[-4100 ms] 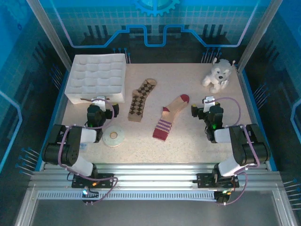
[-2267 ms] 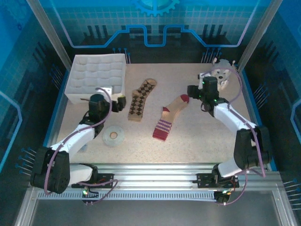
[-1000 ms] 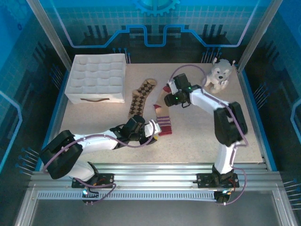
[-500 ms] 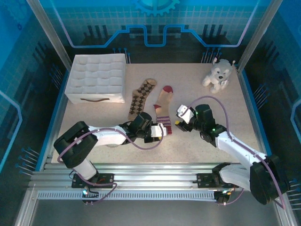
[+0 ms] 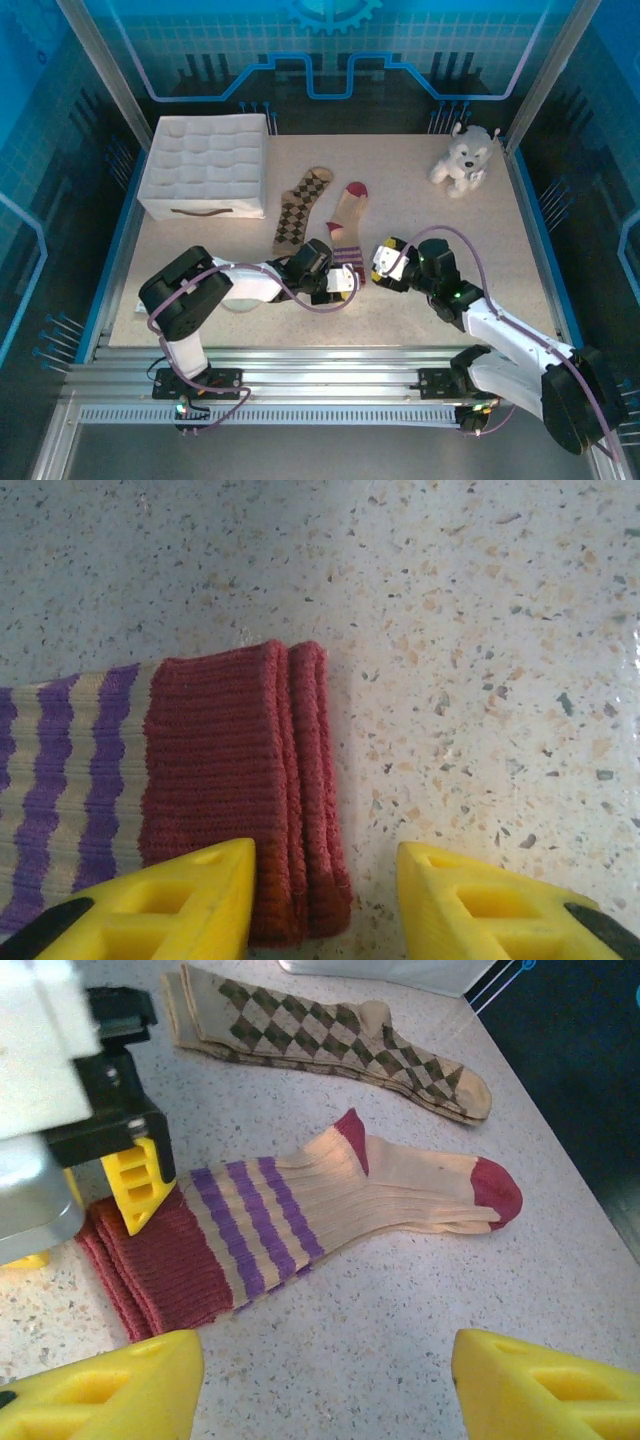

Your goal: Roll the socks

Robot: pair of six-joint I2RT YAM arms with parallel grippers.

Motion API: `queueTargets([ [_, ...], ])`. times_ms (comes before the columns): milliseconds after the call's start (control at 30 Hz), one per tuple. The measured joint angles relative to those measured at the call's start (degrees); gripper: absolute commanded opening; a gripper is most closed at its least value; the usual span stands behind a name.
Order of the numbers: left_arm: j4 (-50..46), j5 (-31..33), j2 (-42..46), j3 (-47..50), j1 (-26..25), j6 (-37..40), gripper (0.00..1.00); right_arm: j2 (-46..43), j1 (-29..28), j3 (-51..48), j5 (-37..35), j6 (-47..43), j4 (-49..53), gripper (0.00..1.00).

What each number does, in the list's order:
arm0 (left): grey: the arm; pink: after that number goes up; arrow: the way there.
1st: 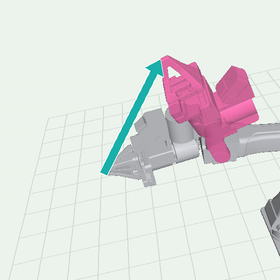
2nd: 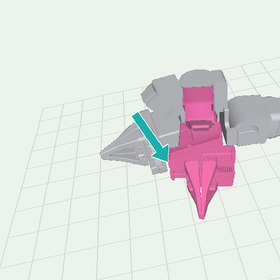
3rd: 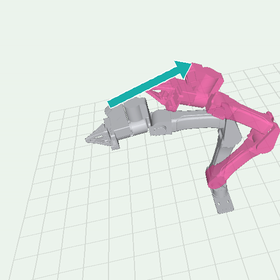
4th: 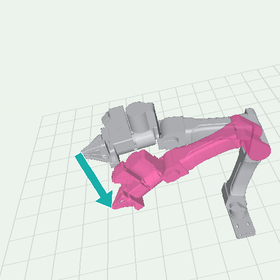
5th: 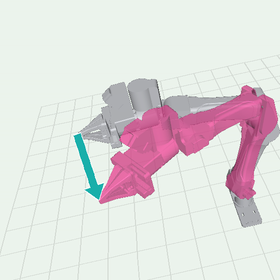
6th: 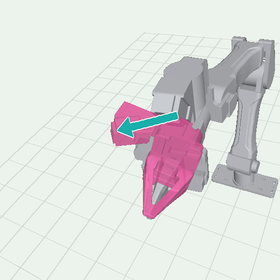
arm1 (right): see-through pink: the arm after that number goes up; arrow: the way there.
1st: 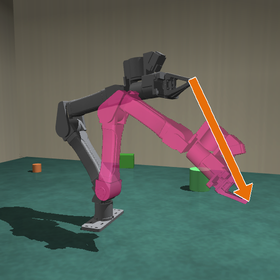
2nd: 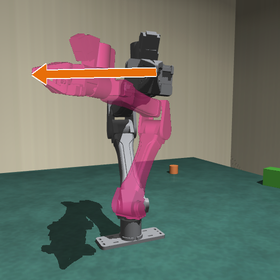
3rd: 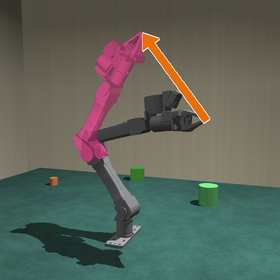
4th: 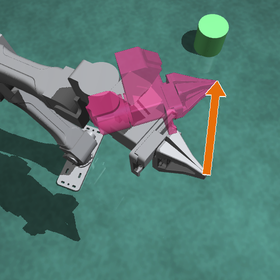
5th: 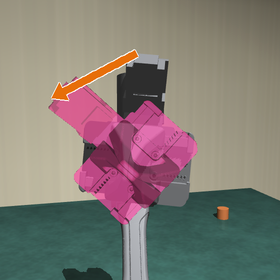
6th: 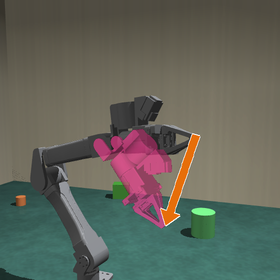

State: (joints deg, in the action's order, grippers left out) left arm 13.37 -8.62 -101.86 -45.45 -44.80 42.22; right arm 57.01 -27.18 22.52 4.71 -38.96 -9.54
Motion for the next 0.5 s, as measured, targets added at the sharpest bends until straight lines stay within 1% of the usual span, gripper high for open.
queueTargets([
  [67, 0.0, 0.3, -0.8, -0.9, 0.0, -0.2, 0.31, 0.1, -0.9, -1.2, -1.0, -0.9, -0.9, 0.67],
  [200, 0.0, 0.9, -1.7, -1.9, 0.0, -0.5, 0.07, 1.0, -2.6, -2.8, -3.5, -2.3, -3.2, 0.67],
  [267, 0.1, 0.8, -1.7, -2.1, 0.3, -1.2, 0.0, 1.0, -3.2, -3.7, -4.8, -2.7, -4.7, 0.67],
  [367, -0.1, -0.9, -1.7, -2.1, 1.2, -2.0, 0.0, 1.1, -4.4, -4.3, -5.8, -3.1, -5.5, 0.67],
  [433, -1.0, -3.3, -1.5, -2.2, 2.3, -2.4, 0.0, 1.3, -5.4, -4.3, -6.0, -3.3, -5.6, 0.67],
  [500, -4.2, -6.8, -1.5, -3.4, 4.0, -3.0, 0.0, 2.4, -7.0, -4.3, -5.9, -3.3, -6.1, 0.67],
])
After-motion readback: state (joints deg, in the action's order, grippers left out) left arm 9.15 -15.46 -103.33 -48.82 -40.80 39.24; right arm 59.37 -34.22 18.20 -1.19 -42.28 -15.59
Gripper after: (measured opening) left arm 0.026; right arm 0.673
